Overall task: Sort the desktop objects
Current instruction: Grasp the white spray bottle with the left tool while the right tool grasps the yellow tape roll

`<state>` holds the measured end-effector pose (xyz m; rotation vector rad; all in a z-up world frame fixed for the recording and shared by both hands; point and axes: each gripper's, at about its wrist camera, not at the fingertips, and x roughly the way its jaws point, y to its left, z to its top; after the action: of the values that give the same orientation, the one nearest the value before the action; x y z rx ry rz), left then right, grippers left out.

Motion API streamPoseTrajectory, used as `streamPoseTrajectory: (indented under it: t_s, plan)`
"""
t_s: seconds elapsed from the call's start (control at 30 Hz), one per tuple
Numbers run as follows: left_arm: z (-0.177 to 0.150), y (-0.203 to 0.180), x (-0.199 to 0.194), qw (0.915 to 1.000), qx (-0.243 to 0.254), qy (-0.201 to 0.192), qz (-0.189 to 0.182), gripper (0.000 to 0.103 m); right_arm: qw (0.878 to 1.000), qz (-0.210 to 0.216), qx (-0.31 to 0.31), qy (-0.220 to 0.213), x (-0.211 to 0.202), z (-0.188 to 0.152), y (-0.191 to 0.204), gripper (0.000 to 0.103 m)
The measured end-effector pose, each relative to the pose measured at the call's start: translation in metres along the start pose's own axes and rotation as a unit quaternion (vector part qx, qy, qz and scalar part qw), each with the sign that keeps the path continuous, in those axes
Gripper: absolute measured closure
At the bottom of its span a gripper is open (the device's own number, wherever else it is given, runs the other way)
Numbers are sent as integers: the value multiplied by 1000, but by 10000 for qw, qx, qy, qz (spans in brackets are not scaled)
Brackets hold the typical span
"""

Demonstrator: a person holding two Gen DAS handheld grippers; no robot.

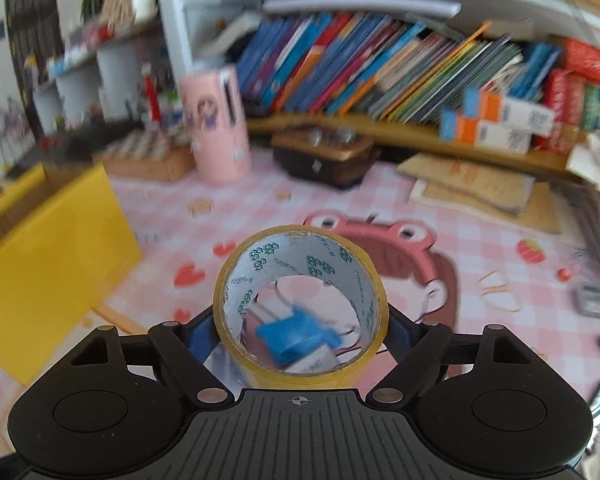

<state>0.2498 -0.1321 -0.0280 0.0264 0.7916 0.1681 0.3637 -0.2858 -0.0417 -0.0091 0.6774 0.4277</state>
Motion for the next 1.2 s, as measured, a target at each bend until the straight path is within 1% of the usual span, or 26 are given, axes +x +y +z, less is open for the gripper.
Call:
streamPoseTrajectory:
  t_s: [0.13, 0.23, 0.3, 0.4, 0.43, 0.5, 0.53, 0.6, 0.63, 0.73, 0.8, 0.93, 0.97, 1.03, 1.13, 1.2]
  plan:
    - [20, -14, 25, 9996, 26, -106, -272, 2, 9989, -233, 330, -251, -38, 1, -20, 20]
    - [34, -28, 46, 9987, 50, -178, -480, 5, 9968, -445, 613, -268, -58, -4, -33, 20]
    - [42, -33, 62, 9980, -72, -74, -619, 16, 9951, -593, 760, -227, -69, -11, -41, 20]
    - [51, -42, 87, 9967, -242, 169, -750, 22, 9925, -725, 978, -91, -81, -21, -49, 20]
    - [52, -46, 95, 9970, -218, 248, -705, 24, 9918, -759, 1027, -54, -83, -24, -50, 20]
    - [50, -52, 110, 9971, -193, 447, -585, 37, 9910, -805, 1071, 16, -85, -30, -51, 20]
    - [49, -53, 117, 9967, -223, 561, -546, 41, 9906, -826, 1091, 32, -86, -32, -51, 20]
    - [46, -53, 129, 9954, -319, 772, -467, 54, 9900, -841, 1133, 66, -89, -37, -51, 20]
    - [44, -52, 132, 9951, -362, 810, -439, 54, 9899, -843, 1141, 85, -90, -39, -50, 20]
    - [42, -53, 131, 9967, -231, 695, -358, 63, 9901, -828, 1120, 160, -92, -45, -48, 20]
    - [41, -50, 129, 9972, -192, 644, -339, 72, 9903, -814, 1103, 208, -93, -48, -47, 20]
    - [39, -39, 125, 9966, -249, 649, -435, 73, 9911, -787, 1046, 258, -92, -50, -42, 20]
    - [38, -33, 122, 9960, -340, 677, -474, 73, 9912, -780, 1028, 282, -92, -50, -40, 20]
    - [37, -23, 112, 9950, -533, 598, -597, 73, 9919, -760, 967, 325, -90, -51, -35, 20]
    - [37, -8, 86, 9923, -720, 449, -906, 73, 9931, -698, 884, 325, -91, -50, -28, 20]
    - [36, 4, 63, 9875, -929, 362, -1222, 73, 9938, -662, 835, 319, -92, -50, -23, 20]
